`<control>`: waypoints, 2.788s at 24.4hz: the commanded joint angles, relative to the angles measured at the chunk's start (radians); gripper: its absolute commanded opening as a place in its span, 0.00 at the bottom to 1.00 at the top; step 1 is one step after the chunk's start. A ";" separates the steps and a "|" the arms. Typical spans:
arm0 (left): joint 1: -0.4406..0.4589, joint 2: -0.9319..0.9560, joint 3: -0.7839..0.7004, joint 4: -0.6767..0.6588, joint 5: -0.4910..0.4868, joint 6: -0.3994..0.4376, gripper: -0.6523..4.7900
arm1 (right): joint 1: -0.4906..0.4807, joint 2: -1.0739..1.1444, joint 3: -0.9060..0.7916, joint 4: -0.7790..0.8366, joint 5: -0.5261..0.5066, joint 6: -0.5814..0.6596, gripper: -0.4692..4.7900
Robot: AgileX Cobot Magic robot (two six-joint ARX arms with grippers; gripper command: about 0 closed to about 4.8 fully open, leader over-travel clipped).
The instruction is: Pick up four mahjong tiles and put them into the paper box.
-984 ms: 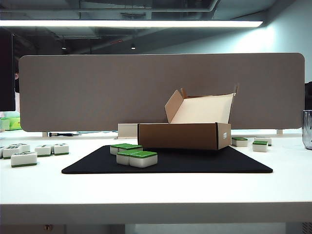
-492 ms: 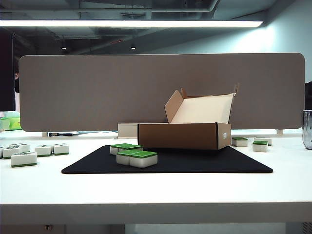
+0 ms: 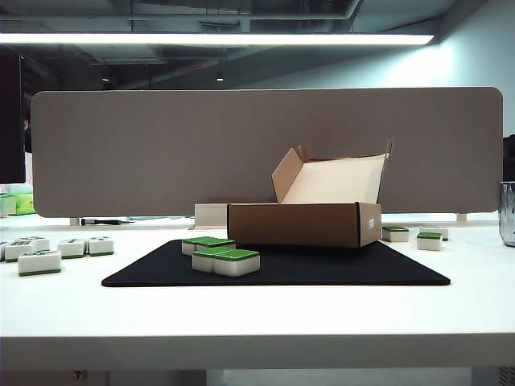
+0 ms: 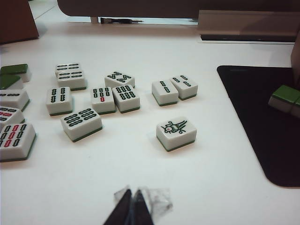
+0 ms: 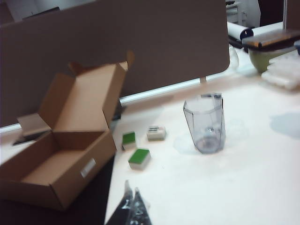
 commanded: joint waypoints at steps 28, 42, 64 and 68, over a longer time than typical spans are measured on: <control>0.001 0.000 -0.004 -0.011 0.004 0.005 0.11 | 0.000 -0.006 0.658 -0.833 -0.492 -0.007 0.09; -0.005 0.000 0.007 -0.015 0.059 0.001 0.11 | 0.000 -0.007 0.675 -0.935 -0.649 -0.007 0.09; -0.004 0.301 0.521 -0.069 0.216 -0.043 0.11 | 0.000 -0.007 0.675 -0.935 -0.649 -0.007 0.09; -0.004 0.453 0.624 -0.070 0.252 -0.042 0.11 | 0.000 -0.007 0.675 -0.935 -0.649 -0.007 0.09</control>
